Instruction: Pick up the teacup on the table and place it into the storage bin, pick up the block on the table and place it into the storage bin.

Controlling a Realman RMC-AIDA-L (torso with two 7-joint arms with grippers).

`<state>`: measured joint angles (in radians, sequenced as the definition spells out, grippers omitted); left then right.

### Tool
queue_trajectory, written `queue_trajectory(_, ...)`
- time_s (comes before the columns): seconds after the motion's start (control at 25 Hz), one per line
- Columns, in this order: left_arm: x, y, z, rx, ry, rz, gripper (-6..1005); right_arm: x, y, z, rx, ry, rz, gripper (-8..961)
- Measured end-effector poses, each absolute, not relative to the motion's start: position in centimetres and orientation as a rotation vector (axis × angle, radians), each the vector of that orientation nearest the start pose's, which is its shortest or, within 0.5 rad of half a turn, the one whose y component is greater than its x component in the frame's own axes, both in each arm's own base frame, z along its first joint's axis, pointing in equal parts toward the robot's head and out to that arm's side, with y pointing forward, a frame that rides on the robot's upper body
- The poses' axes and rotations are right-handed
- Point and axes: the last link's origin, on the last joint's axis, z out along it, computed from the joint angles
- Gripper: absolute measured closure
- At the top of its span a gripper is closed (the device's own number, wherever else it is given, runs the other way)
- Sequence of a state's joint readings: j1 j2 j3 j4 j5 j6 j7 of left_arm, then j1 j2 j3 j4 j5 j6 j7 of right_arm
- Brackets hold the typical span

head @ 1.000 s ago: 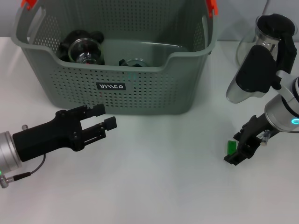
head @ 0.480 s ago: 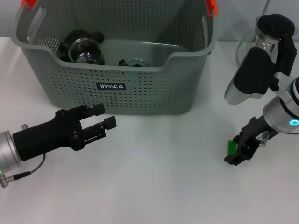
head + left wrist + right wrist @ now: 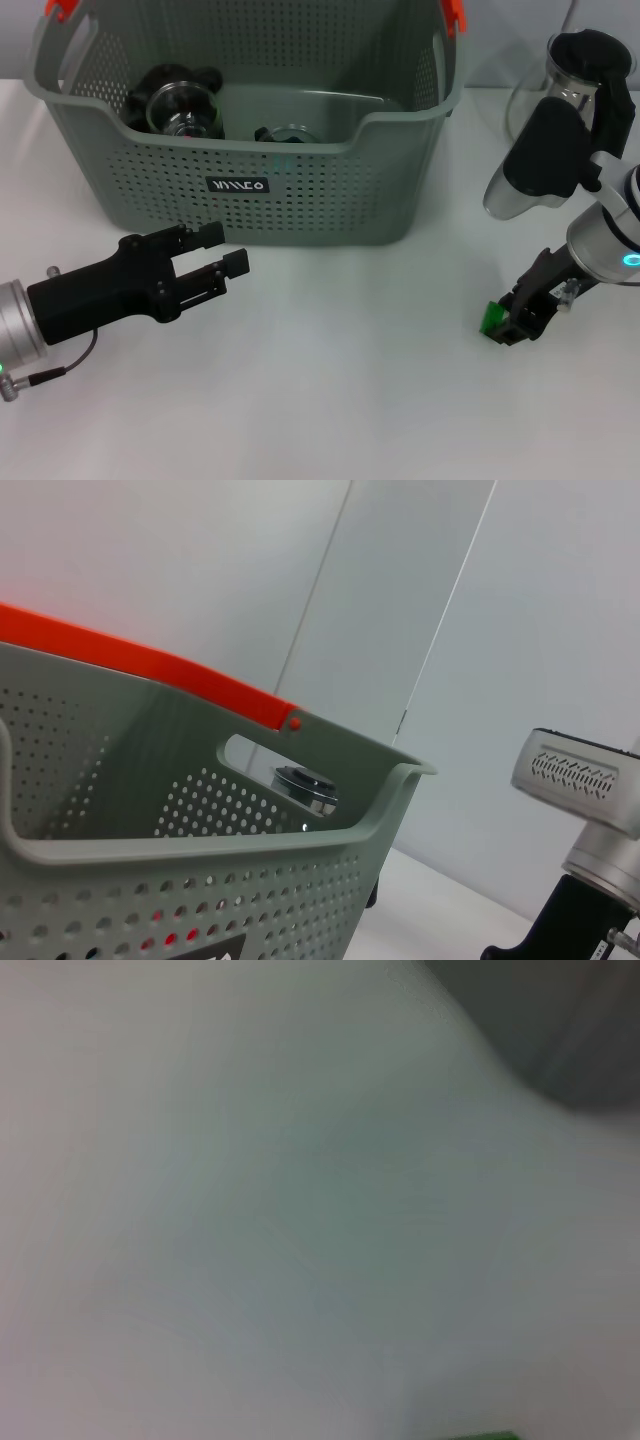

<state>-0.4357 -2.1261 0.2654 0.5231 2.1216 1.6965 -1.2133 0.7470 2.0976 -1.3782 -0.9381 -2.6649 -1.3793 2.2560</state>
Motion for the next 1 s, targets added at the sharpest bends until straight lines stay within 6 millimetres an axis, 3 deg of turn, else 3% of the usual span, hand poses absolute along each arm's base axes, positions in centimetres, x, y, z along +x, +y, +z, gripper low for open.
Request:
queue_trajectory(0.16, -30.0, 27.8, -0.4, -2.474, -0.786, -0.989, 419, 20.9, 37.0, -3.5, -2.746, 0.676, -0.661, 524)
queue_trajectory(0.24, -30.1, 27.8, -0.4, -2.473, -0.788, -0.989, 419, 19.7, 36.7, -1.3, -2.787, 0.674, -0.507, 525)
queue_trajectory(0.28, -30.1, 27.8, -0.4, -2.473, -0.788, -0.989, 419, 19.7, 36.7, -1.3, -2.787, 0.674, -0.507, 525)
queue_trajectory(0.52, -30.1, 27.8, -0.3, -2.470, -0.786, -0.988, 420, 18.3, 34.0, 5.3, -2.914, 0.589, 0.268, 526)
queue_trajectory(0.72, -29.8, 28.2, -0.3, -2.475, -0.776, -0.990, 420, 18.3, 31.4, 9.1, -2.825, 0.352, 0.946, 525)
queue_trajectory(0.84, -29.6, 28.5, -0.3, -2.484, -0.768, -0.991, 420, 17.5, 31.1, 10.6, -2.694, 0.243, 1.193, 525)
queue_trajectory(1.0, -29.2, 28.7, -0.3, -2.494, -0.760, -1.001, 419, 14.8, 33.5, 12.2, -2.557, 0.267, 1.301, 524)
